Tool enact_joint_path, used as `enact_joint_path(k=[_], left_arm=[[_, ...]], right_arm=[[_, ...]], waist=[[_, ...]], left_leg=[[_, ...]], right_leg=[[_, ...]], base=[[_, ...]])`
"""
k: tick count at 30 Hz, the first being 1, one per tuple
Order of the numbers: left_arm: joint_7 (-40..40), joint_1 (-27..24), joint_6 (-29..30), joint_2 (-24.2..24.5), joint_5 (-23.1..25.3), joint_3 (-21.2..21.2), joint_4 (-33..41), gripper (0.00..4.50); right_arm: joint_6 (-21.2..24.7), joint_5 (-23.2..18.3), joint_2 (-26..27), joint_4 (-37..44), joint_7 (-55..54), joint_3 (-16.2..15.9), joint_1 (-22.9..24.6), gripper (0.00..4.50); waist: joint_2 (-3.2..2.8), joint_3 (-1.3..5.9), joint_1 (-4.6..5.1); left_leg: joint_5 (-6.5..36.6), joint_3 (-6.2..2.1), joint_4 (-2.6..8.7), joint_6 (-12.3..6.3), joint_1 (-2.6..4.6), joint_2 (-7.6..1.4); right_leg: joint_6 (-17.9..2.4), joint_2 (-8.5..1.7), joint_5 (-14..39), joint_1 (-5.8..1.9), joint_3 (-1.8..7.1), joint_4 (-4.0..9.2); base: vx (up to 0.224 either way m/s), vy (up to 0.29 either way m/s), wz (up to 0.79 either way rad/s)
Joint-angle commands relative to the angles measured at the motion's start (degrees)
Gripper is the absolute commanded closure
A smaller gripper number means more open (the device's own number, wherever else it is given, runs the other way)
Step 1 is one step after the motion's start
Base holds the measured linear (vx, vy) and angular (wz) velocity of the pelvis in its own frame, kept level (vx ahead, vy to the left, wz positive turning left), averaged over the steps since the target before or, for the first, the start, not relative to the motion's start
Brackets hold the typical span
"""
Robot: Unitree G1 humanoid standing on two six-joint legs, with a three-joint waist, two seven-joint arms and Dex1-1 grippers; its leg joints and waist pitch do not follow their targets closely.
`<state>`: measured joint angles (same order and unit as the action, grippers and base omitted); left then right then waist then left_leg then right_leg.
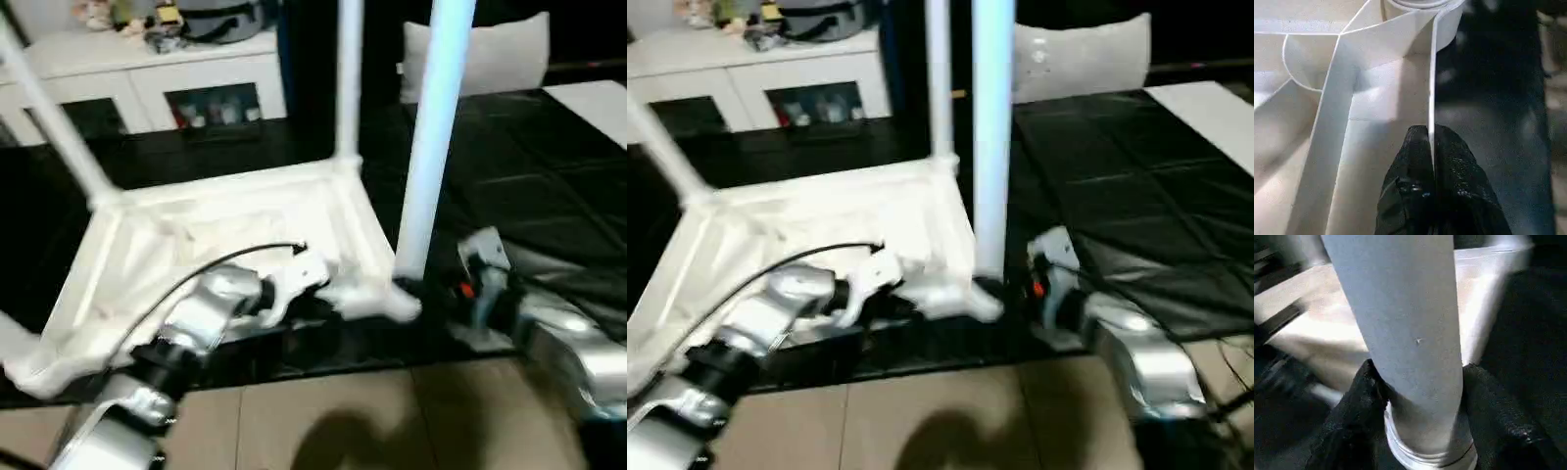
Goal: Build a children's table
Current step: Rotate leg to tighten
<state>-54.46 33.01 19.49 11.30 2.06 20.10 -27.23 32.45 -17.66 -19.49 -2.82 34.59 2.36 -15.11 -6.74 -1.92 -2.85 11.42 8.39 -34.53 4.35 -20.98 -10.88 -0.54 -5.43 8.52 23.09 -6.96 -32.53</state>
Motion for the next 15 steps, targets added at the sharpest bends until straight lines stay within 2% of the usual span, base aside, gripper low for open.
enact_joint_path(k=[1,3,5,9,10,12,13,14,15], left_arm=[[3.0,1.3,1.0,-2.5,-1.5,-0.7,0.9,4.5],[4.0,1.4,1.4,-3.3,-1.1,-0.4,0.8,4.5],[4.4,1.5,1.2,-3.7,-0.8,-0.2,0.6,4.5],[4.6,1.5,-0.2,-3.1,0.4,-0.1,0.0,4.5],[4.8,1.5,0.0,-2.9,0.6,-0.2,0.1,4.5],[4.9,1.4,0.3,-2.5,0.4,-0.3,0.3,4.5],[4.8,1.3,0.1,-2.1,0.4,-0.4,0.3,4.5],[4.8,1.3,0.1,-2.0,0.4,-0.5,0.3,4.5],[4.9,1.3,0.0,-1.9,0.4,-0.5,0.2,4.5]], right_arm=[[3.0,-0.1,2.2,-1.7,-3.8,-1.6,-0.8,2.5],[2.3,0.6,3.1,-2.2,-4.5,-1.9,-1.0,2.5],[1.0,0.8,3.8,-2.4,-4.7,-1.9,-1.0,1.95],[0.8,0.9,3.5,-2.2,-4.3,-1.7,-0.9,1.6],[1.1,0.9,3.4,-1.8,-4.6,-1.5,-0.8,1.39],[1.0,0.9,2.8,-1.6,-4.2,-1.0,-0.7,1.35],[0.6,0.8,2.0,-1.6,-3.3,-0.7,-0.6,1.16],[0.5,0.8,1.8,-1.6,-3.0,-0.6,-0.6,1.16],[0.2,0.7,1.3,-1.7,-2.4,-0.5,-0.5,1.03]], waist=[[1.41,2.89,0.41],[1.4,3.01,0.81],[1.43,3.1,0.99],[1.45,3.24,0.55],[1.39,3.24,0.49],[1.56,3.28,0.34],[1.49,3.29,0.27],[1.43,3.34,0.2],[1.66,3.29,0.14]], left_leg=[[15.9,-0.38,4.3,-2.85,-0.36,-0.44],[15.5,-0.4,4.46,-3.71,-0.42,-0.62],[15.0,-0.22,4.32,-4.21,-0.46,-0.52],[12.1,-0.01,4.29,-5.2,-0.39,-0.68],[11.9,-0.01,4.31,-5.23,-0.39,-0.75],[11.1,-0.03,4.38,-5.29,-0.53,-0.89],[10.8,-0.03,4.39,-5.28,-0.49,-0.93],[10.7,-0.02,4.35,-5.31,-0.48,-0.92],[10.8,0.0,4.37,-5.46,-0.49,-0.98]], right_leg=[[-1.5,-2.7,32.9,-3.23,0.86,6.12],[-2.2,-2.76,30.1,-3.23,1.16,6.02],[-3.1,-2.8,28.7,-3.2,1.35,5.91],[-4.4,-2.87,26.5,-3.28,1.69,5.54],[-4.6,-2.87,26.1,-3.27,1.75,5.46],[-5.1,-2.9,24.9,-3.44,1.86,5.17],[-5.3,-2.93,24.4,-3.46,1.92,5.06],[-5.4,-2.94,24.2,-3.46,1.93,5.0],[-5.5,-2.95,24.1,-3.51,1.94,5.04]], base=[[0.0,0.0,0.0],[0.0,0.0,0.0],[0.0,0.0,0.0],[0.0,0.0,0.0],[0.0,0.0,0.0],[0.0,0.0,0.0],[0.0,0.0,0.0],[0.0,0.0,0.0],[0.0,0.0,0.0]])
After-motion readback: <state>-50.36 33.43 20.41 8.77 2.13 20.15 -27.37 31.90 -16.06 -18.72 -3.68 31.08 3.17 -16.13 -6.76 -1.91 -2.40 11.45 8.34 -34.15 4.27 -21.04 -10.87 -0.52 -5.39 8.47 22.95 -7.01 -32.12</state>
